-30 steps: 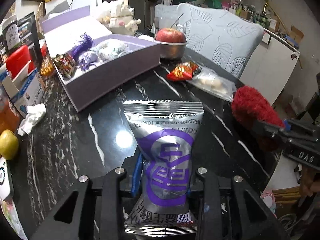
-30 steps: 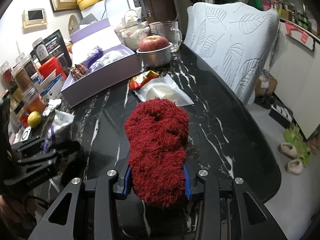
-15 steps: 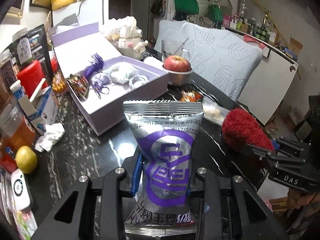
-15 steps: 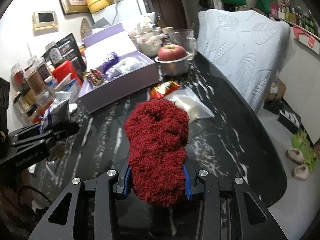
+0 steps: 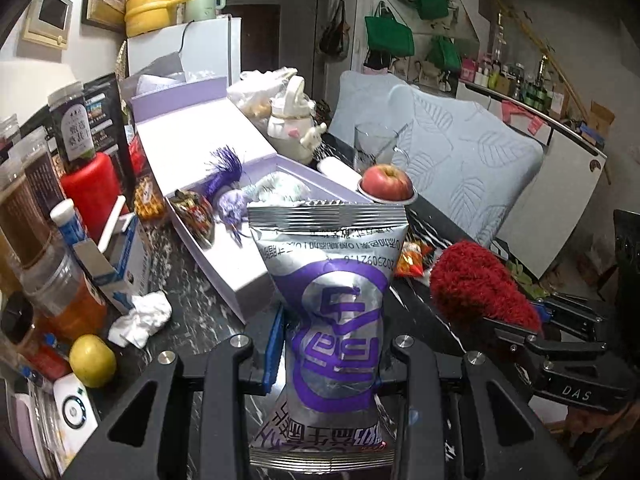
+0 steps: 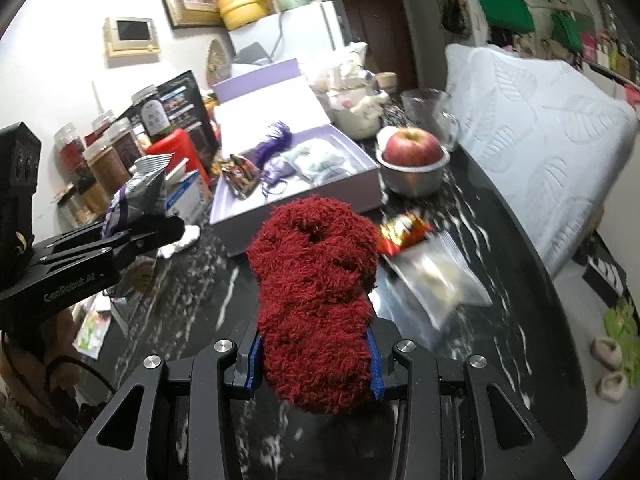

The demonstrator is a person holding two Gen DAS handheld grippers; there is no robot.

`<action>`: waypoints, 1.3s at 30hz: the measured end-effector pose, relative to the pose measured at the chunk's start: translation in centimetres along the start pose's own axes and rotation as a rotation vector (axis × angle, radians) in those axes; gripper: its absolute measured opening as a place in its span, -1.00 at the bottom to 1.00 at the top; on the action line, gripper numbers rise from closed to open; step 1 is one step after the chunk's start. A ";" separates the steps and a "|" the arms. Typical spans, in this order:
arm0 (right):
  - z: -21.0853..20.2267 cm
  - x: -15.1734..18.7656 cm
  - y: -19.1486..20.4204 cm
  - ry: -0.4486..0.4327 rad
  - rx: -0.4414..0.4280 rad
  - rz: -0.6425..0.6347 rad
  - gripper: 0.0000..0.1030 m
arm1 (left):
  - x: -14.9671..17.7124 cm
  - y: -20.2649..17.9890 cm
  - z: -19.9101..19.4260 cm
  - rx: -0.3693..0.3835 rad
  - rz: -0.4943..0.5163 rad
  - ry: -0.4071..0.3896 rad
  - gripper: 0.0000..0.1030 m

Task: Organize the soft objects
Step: 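Carry the silver bag with the left tool while the right tool carries the red sock toward the box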

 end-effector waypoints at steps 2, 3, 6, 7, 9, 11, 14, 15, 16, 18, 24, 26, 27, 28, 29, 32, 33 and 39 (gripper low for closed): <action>0.0 -0.9 0.5 -0.013 -0.008 -0.019 -0.24 | -0.9 0.4 -0.2 -0.009 0.003 -0.016 -0.37; 0.0 -1.4 0.7 -0.023 -0.010 -0.027 -0.24 | -1.2 0.6 -0.3 -0.012 0.003 -0.024 -0.37; 0.0 -3.3 1.3 -0.055 -0.017 -0.045 -0.24 | -2.8 1.3 -0.5 -0.019 0.005 -0.053 -0.37; 0.0 -3.9 1.5 -0.065 -0.021 -0.049 -0.24 | -3.4 1.6 -0.6 -0.023 0.005 -0.065 -0.37; 0.0 -5.1 1.8 -0.082 -0.030 -0.060 -0.24 | -4.3 2.0 -0.8 -0.030 0.008 -0.081 -0.37; 0.1 -6.4 2.2 -0.101 -0.032 -0.071 -0.24 | -5.5 2.5 -1.0 -0.042 0.012 -0.103 -0.37; 0.3 -8.4 2.7 -0.124 -0.045 -0.083 -0.24 | -7.0 3.2 -1.1 -0.047 0.014 -0.127 -0.37; 0.4 -9.0 2.8 -0.131 -0.053 -0.083 -0.24 | -7.3 3.5 -1.1 -0.048 0.012 -0.133 -0.37; 0.5 -9.6 2.9 -0.137 -0.062 -0.085 -0.24 | -7.8 3.8 -1.0 -0.048 0.009 -0.140 -0.37; 0.8 -10.8 3.1 -0.150 -0.072 -0.088 -0.24 | -8.8 4.4 -0.9 -0.054 0.007 -0.153 -0.37; 2.9 -14.2 3.2 -0.170 -0.067 -0.103 -0.24 | -12.0 5.9 -0.3 -0.072 0.022 -0.193 -0.37; 3.4 -15.3 3.3 -0.181 -0.060 -0.107 -0.24 | -13.1 6.4 0.1 -0.080 0.029 -0.205 -0.37; 3.7 -15.9 3.3 -0.186 -0.054 -0.109 -0.24 | -13.5 6.6 0.3 -0.080 0.031 -0.208 -0.37; 4.0 -16.6 3.4 -0.191 -0.047 -0.114 -0.24 | -14.0 6.9 0.6 -0.077 0.029 -0.210 -0.37; 4.1 -17.1 3.3 -0.194 -0.043 -0.115 -0.24 | -14.5 7.3 0.9 -0.080 0.027 -0.214 -0.37; 5.0 -18.8 3.5 -0.205 -0.039 -0.119 -0.24 | -15.9 8.3 1.7 -0.095 0.028 -0.223 -0.37; 5.2 -19.4 3.7 -0.210 -0.039 -0.122 -0.24 | -16.3 8.7 2.0 -0.099 0.028 -0.224 -0.37; 7.2 -22.5 4.2 -0.234 -0.048 -0.125 -0.24 | -18.2 10.8 3.7 -0.130 0.006 -0.239 -0.37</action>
Point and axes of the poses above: each gripper's, at about its wrist camera, not at the fingertips, and z roughly the way its jaws point, y to its left, x to its underside, the point moved 9 cm from there along z, roughly the way its jaws point, and after that the axes turned 10 degrees about x, right-handed, at the moved point
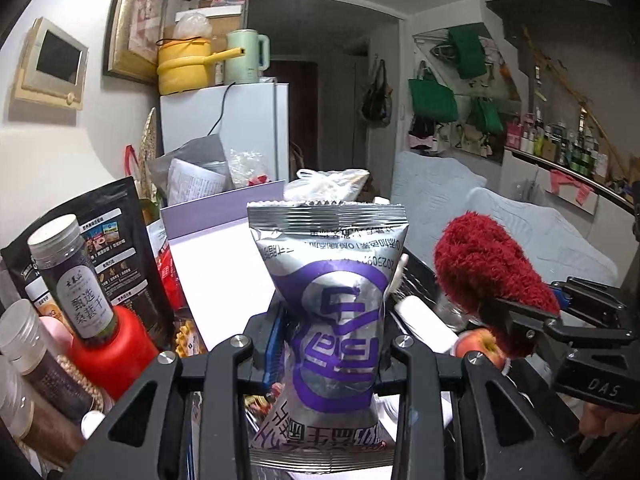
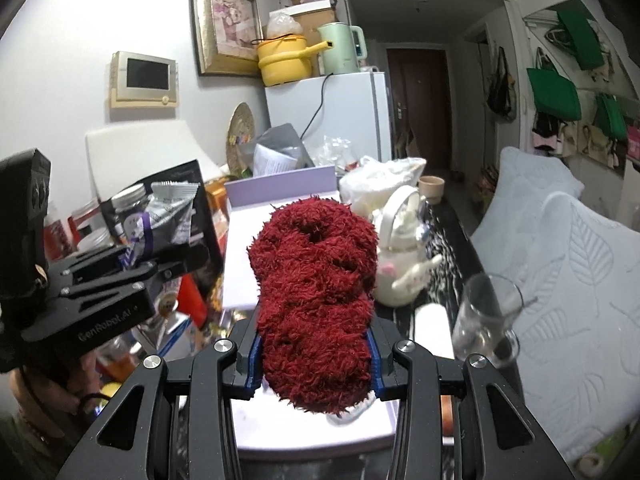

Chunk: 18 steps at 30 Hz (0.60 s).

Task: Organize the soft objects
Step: 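Carry the silver bag with the left tool while the right tool carries the red sock toward the box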

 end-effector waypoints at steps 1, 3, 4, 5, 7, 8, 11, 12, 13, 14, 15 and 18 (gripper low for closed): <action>0.5 -0.3 0.0 -0.001 -0.004 0.003 -0.24 | 0.0 0.5 0.6 -0.011 -0.012 -0.001 -0.36; 1.7 -0.8 0.1 0.001 -0.008 0.007 -0.24 | 0.2 1.2 1.5 -0.025 -0.029 0.002 -0.37; 2.1 -0.9 0.1 0.002 -0.007 0.008 -0.24 | 0.4 1.6 2.1 -0.031 -0.039 0.007 -0.37; 2.7 -1.0 0.2 0.005 -0.005 0.006 -0.24 | 0.6 2.0 2.7 -0.038 -0.051 0.013 -0.37; 4.0 -1.1 0.2 0.011 0.005 0.001 -0.24 | 1.1 2.7 4.0 -0.051 -0.066 0.029 -0.37; 4.5 -1.0 0.1 0.012 0.006 -0.002 -0.24 | 1.3 3.0 4.6 -0.057 -0.068 0.039 -0.37; 6.2 -0.8 0.2 0.020 0.013 -0.010 -0.24 | 2.1 4.0 6.5 -0.079 -0.071 0.068 -0.37; 6.8 -0.7 0.1 0.025 0.013 -0.010 -0.24 | 2.4 4.1 6.7 -0.085 -0.071 0.073 -0.37; 7.4 -0.5 0.1 0.030 0.012 -0.006 -0.24 | 2.6 4.4 7.2 -0.092 -0.074 0.080 -0.37; 7.7 -0.3 0.1 0.034 0.011 -0.003 -0.24 | 2.9 4.8 7.9 -0.098 -0.069 0.095 -0.37; 8.3 -0.1 0.0 0.044 0.012 -0.004 -0.24 | 3.0 4.9 8.2 -0.098 -0.066 0.097 -0.37; 9.7 0.4 0.1 0.064 0.017 -0.014 -0.24 | 4.1 5.7 9.7 -0.089 -0.081 0.130 -0.37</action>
Point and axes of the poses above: each gripper's, at about its wrist camera, not at the fingertips, and z roughly the way its jaws point, y to its left, x to its underside, the point moved 9 cm from there along z, roughly the way its jaws point, and after that the axes turned 10 degrees about x, right-handed, at the moved point
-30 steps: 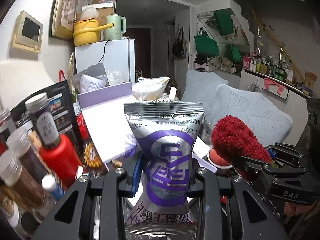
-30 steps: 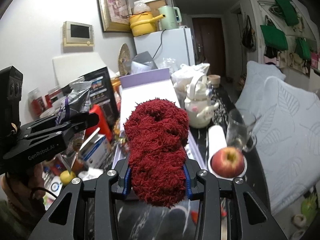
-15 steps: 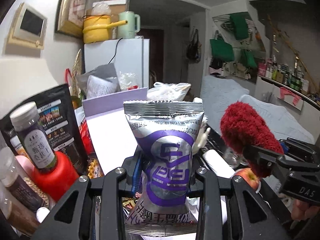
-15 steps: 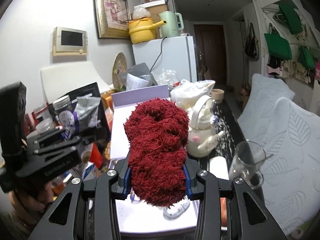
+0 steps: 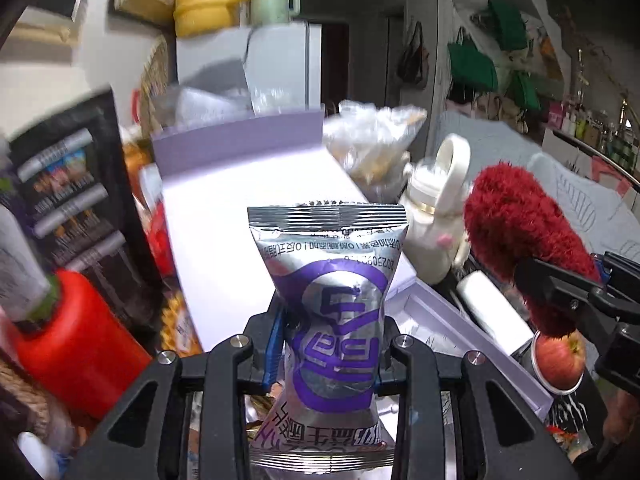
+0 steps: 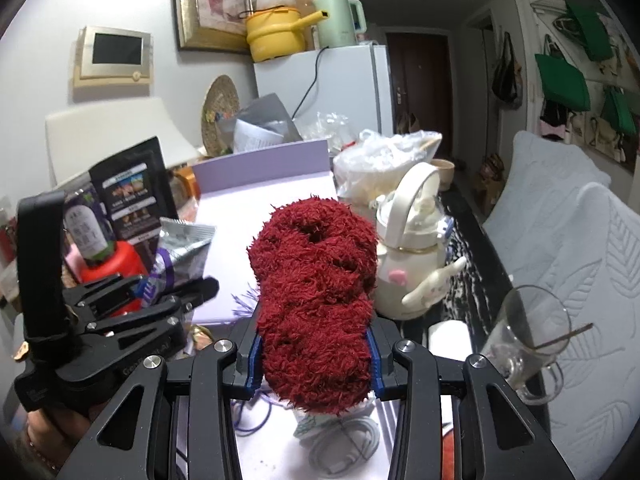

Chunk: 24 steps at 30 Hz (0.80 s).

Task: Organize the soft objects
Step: 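Carry the silver bag with the left tool while the right tool carries the red sock toward the box, then lower the silver bag into the box with the left tool while the right tool releases the red sock there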

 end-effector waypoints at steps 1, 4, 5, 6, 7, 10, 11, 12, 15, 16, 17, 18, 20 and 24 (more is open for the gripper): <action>0.5 0.3 0.0 0.013 0.002 -0.004 -0.24 | 0.4 0.2 0.7 0.010 -0.011 0.019 -0.37; 1.8 1.1 0.1 0.045 0.001 -0.013 -0.24 | 1.6 0.6 2.5 0.024 -0.032 0.081 -0.37; 2.2 1.3 0.1 0.052 -0.001 -0.016 -0.24 | 1.9 0.6 2.9 0.025 -0.034 0.098 -0.37; 2.5 1.5 0.0 0.057 0.000 -0.017 -0.24 | 2.2 0.7 3.3 0.021 -0.036 0.109 -0.37; 2.8 1.8 0.0 0.065 0.001 -0.017 -0.24 | 2.3 0.8 3.5 0.018 -0.035 0.114 -0.37; 3.6 2.3 -0.3 0.080 0.010 -0.011 -0.24 | 3.1 1.0 4.4 0.003 -0.025 0.135 -0.37; 3.9 2.5 -0.5 0.084 0.015 -0.006 -0.24 | 3.4 1.0 4.8 0.001 -0.023 0.147 -0.37; 4.1 2.6 -0.5 0.089 0.015 -0.007 -0.24 | 3.7 0.9 5.0 0.001 -0.024 0.157 -0.37; 4.8 3.2 -0.6 0.111 0.011 -0.006 -0.24 | 4.3 0.9 5.7 -0.005 -0.018 0.177 -0.37; 5.0 3.3 -0.6 0.118 0.010 -0.006 -0.24 | 4.6 0.9 5.9 -0.003 -0.014 0.190 -0.37; 5.2 3.5 -0.6 0.128 0.001 0.002 -0.24 | 4.7 0.9 6.1 0.002 -0.021 0.198 -0.37; 5.4 3.6 -0.6 0.136 -0.010 0.011 -0.24 | 4.9 1.0 6.4 0.009 -0.033 0.207 -0.37; 5.9 4.0 -0.8 0.149 -0.005 0.011 -0.24 | 5.2 1.4 6.5 0.012 -0.053 0.225 -0.36; 6.7 4.8 -0.8 0.177 -0.001 0.005 -0.24 | 5.3 1.3 6.4 0.002 -0.041 0.232 -0.35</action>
Point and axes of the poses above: each gripper's, at about its wrist camera, not at the fingertips, and z roughly the way its jaws point, y to its left, x to its underside, the point moved 9 cm from there along z, roughly the way its jaws point, and after that the axes turned 10 degrees about x, right-handed, at the moved point
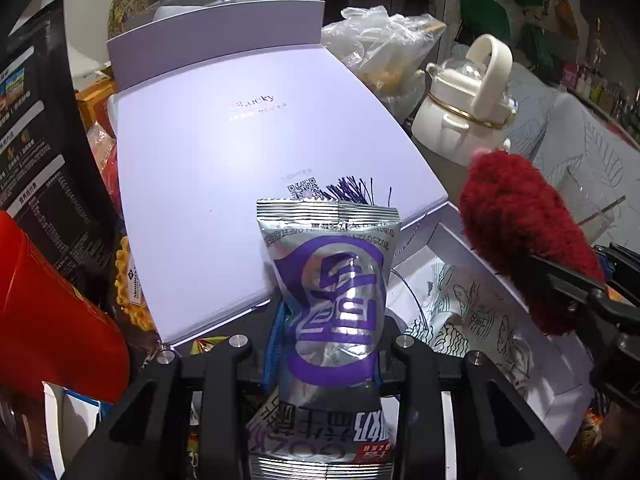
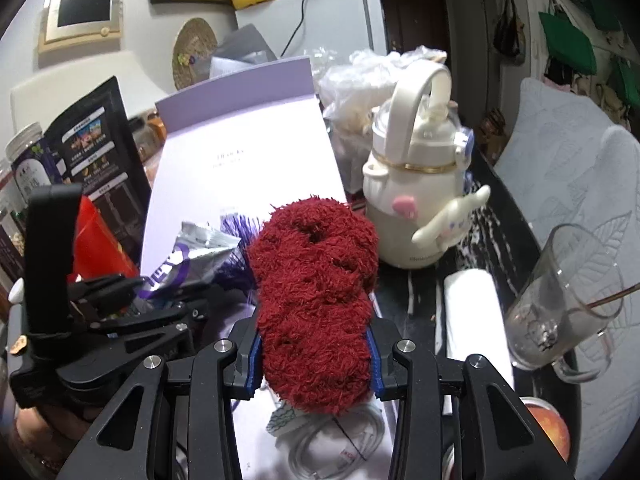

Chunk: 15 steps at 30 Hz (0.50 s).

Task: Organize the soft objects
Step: 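Lower the silver bag into the box with the left tool while the right tool releases the red sock there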

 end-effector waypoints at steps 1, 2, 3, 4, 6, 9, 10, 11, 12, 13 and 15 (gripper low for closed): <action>0.2 0.1 0.0 0.008 -0.010 0.006 -0.24 | 0.1 -0.1 0.1 -0.008 0.008 0.006 -0.34; 0.3 0.2 0.1 0.015 -0.026 0.013 -0.24 | 0.2 -0.2 0.1 -0.012 0.011 0.012 -0.33; 0.4 0.3 0.1 0.016 -0.032 0.014 -0.24 | 0.2 -0.3 0.3 -0.011 0.011 0.016 -0.30; 0.4 0.3 0.2 0.018 -0.035 0.013 -0.24 | 0.2 -0.3 0.5 -0.006 0.008 0.023 -0.25; 0.6 0.5 0.3 0.029 -0.049 0.009 -0.24 | 0.5 -0.1 1.3 0.004 -0.018 0.069 -0.24; 1.0 0.8 0.3 0.048 -0.070 0.018 -0.22 | 0.7 0.4 1.7 0.033 -0.063 0.088 -0.23; 1.2 0.9 0.4 0.061 -0.083 0.018 -0.21 | 0.7 0.4 1.7 0.036 -0.065 0.085 -0.23; 1.3 1.1 0.4 0.070 -0.094 0.018 -0.20 | 0.7 0.3 1.7 0.033 -0.061 0.087 -0.22; 1.4 1.2 0.5 0.078 -0.105 0.019 -0.19 | 0.8 0.3 1.8 0.028 -0.056 0.089 -0.22; 1.5 1.3 0.6 0.084 -0.112 0.021 -0.18 | 0.8 0.3 1.8 0.025 -0.055 0.090 -0.22; 1.7 1.4 0.7 0.089 -0.116 0.019 -0.14 | 0.8 0.2 1.9 0.024 -0.054 0.091 -0.22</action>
Point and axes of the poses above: each gripper's, at about its wrist camera, not at the fingertips, and z roughly the way its jaws point, y to its left, x to its underside, the point moved 9 cm from there along z, roughly the way its jaws point, and after that the axes turned 10 degrees about x, right-handed, at the moved point
